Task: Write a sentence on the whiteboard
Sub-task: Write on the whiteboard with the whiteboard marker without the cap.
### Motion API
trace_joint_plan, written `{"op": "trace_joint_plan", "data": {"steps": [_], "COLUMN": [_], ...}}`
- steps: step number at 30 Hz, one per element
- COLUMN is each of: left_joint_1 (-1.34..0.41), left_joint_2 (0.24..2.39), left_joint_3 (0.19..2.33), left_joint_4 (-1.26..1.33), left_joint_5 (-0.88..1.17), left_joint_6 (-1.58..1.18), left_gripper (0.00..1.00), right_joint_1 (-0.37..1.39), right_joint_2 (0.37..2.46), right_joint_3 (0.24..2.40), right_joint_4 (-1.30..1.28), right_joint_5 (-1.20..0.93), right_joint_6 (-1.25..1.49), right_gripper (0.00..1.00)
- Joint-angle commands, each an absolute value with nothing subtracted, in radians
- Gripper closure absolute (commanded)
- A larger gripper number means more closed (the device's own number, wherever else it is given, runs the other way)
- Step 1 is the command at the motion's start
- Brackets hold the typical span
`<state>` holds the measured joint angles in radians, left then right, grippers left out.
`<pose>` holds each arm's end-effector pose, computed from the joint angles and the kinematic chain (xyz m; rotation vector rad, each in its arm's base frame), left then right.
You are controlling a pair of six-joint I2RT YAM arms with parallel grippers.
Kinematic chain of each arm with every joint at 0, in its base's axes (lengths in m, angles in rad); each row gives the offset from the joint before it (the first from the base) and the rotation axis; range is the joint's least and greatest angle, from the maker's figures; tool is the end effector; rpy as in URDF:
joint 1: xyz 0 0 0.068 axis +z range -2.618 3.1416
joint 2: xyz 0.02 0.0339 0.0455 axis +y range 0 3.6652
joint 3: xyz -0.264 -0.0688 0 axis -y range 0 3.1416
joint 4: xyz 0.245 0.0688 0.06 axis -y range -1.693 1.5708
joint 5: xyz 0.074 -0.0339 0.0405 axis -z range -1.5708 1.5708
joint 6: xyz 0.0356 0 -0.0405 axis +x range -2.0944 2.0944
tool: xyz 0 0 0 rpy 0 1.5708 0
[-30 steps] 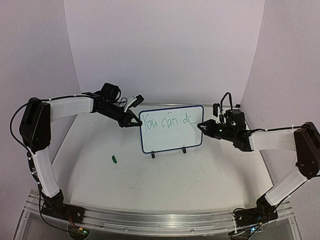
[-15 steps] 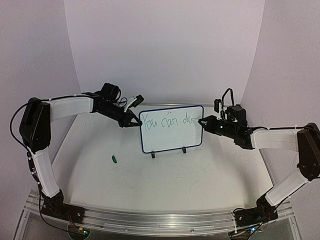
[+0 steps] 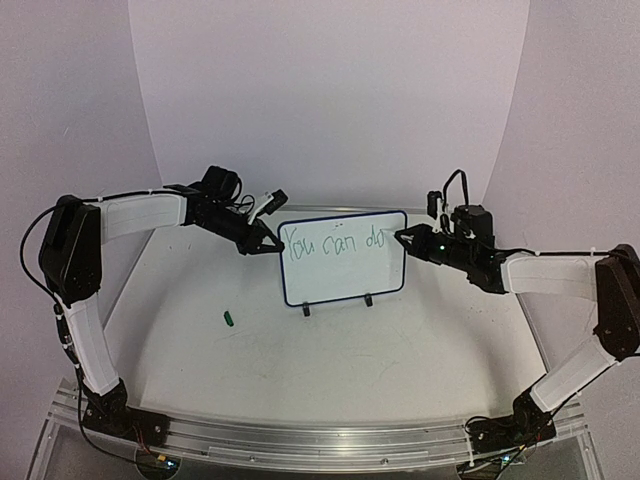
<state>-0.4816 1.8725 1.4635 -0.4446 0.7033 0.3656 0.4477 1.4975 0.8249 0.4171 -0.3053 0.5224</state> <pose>0.3559 -0.2120 0.2470 1.2454 1.9853 -0.9008 0.2966 0.1543 0.2438 -0.1555 1.9169 0.9477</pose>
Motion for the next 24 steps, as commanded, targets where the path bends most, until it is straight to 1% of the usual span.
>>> {"op": "trace_joint_plan", "data": {"steps": [1,6,11,16,24], "left_joint_1": [-0.471,-0.472,-0.471,-0.471,-0.471], "left_joint_2": [1.864,1.863,1.865,1.865,1.861], "left_joint_3": [1.454,1.454,1.454,1.455,1.451], "left_joint_4": [-0.453,-0.453,-0.453,-0.453,-0.448], "left_joint_5": [0.570,0.570,0.569,0.571,0.566], "left_joint_6": [0.419,0.417,0.416,0.415,0.413], "left_gripper": [1.00,1.00,1.00,1.00,1.00], "right_joint_1": [0.445,0.452,0.536,0.688,0.845], "right_joint_2": [1.472,1.397,1.399,1.465,1.624], "right_joint_3": [0.837,0.804,0.793,0.831,0.886], "right_joint_4": [0.437,0.436,0.425,0.427,0.537], "right_joint_5": [-0.344,-0.429,-0.406,-0.279,-0.186], "right_joint_6": [0.508,0.494,0.451,0.392,0.397], "right_gripper": [1.00,1.00,1.00,1.00,1.00]}}
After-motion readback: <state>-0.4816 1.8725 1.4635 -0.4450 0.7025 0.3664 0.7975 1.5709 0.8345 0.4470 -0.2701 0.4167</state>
